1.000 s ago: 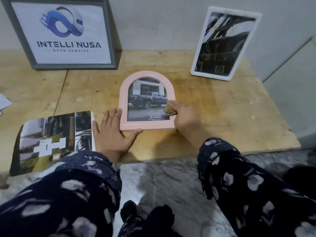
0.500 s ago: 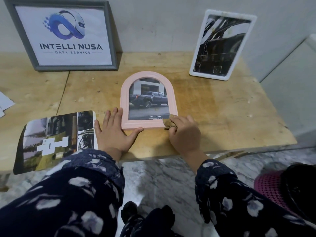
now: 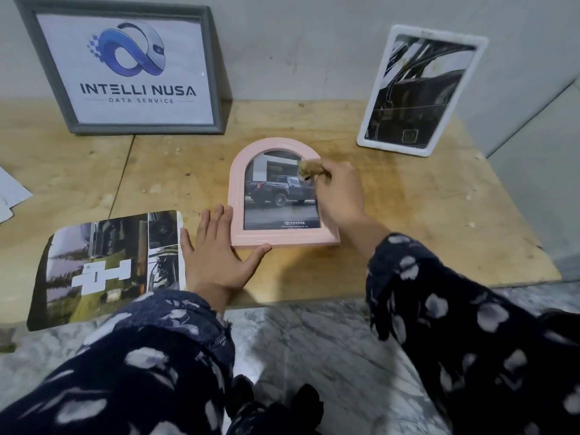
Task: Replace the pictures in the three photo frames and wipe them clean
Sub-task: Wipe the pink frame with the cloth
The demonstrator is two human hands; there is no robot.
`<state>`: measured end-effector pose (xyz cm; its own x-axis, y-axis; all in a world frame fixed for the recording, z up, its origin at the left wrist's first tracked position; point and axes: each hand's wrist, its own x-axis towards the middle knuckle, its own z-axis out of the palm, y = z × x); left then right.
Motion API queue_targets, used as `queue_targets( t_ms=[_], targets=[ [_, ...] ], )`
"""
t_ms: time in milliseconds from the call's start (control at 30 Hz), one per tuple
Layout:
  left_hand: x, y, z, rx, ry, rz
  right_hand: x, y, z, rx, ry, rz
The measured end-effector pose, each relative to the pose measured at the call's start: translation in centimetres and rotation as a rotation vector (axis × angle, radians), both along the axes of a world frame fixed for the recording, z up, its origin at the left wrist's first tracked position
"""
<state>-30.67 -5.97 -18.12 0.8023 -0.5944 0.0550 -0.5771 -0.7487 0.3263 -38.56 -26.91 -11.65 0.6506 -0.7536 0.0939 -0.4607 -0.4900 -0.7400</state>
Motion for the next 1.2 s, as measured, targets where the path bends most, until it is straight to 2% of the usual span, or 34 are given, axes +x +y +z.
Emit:
queue_targets(
  t_ms=[100, 167, 333, 600, 700, 800, 900, 1000, 1100, 1133, 1200],
  targets=[
    [0.1, 0.0, 0.0, 0.008, -0.001, -0.006, 3.7, -2.0, 0.9, -0.128, 0.048, 0.032],
    [0.3, 0.0, -0.1, 0.007, -0.007, -0.003, 6.0, -3.0, 0.4, -0.208, 0.087, 0.127],
    [0.4, -0.3, -0.2, 0.002, -0.013, 0.009, 6.6, -2.9, -1.0, -0.362, 0.416, 0.362],
    [0.3, -0.2, -0.3, 0.002, -0.027, 0.014, 3.2, -0.2, -2.2, -0.415, 0.544, 0.371],
    [0.3, -0.2, -0.3, 0.014, -0.021, 0.014, 1.0, 1.3, -3.0, -0.372, 0.453, 0.388],
    [0.3, -0.2, -0.3, 0.022, -0.02, 0.014, -0.7, 2.5, -4.3, -0.477, 0.152, 0.334],
    [0.3, -0.2, -0.3, 0.022, -0.022, 0.015, -1.9, 3.2, -4.4, -0.563, 0.152, 0.297],
    [0.2, -0.4, -0.3, 0.01, -0.016, 0.015, -2.1, 3.2, -3.0, -0.425, 0.306, 0.323],
    [0.2, -0.3, -0.3, 0.0, -0.015, 0.012, -0.8, 1.3, -1.0, -0.088, 0.561, 0.415],
    [0.2, -0.2, -0.2, 0.001, -0.017, 0.01, -0.2, 0.8, 0.0, 0.027, 0.568, 0.428],
    [0.3, -0.2, -0.2, 0.018, -0.019, 0.006, 1.8, -0.3, 1.7, 0.209, 0.448, 0.386]
  ],
)
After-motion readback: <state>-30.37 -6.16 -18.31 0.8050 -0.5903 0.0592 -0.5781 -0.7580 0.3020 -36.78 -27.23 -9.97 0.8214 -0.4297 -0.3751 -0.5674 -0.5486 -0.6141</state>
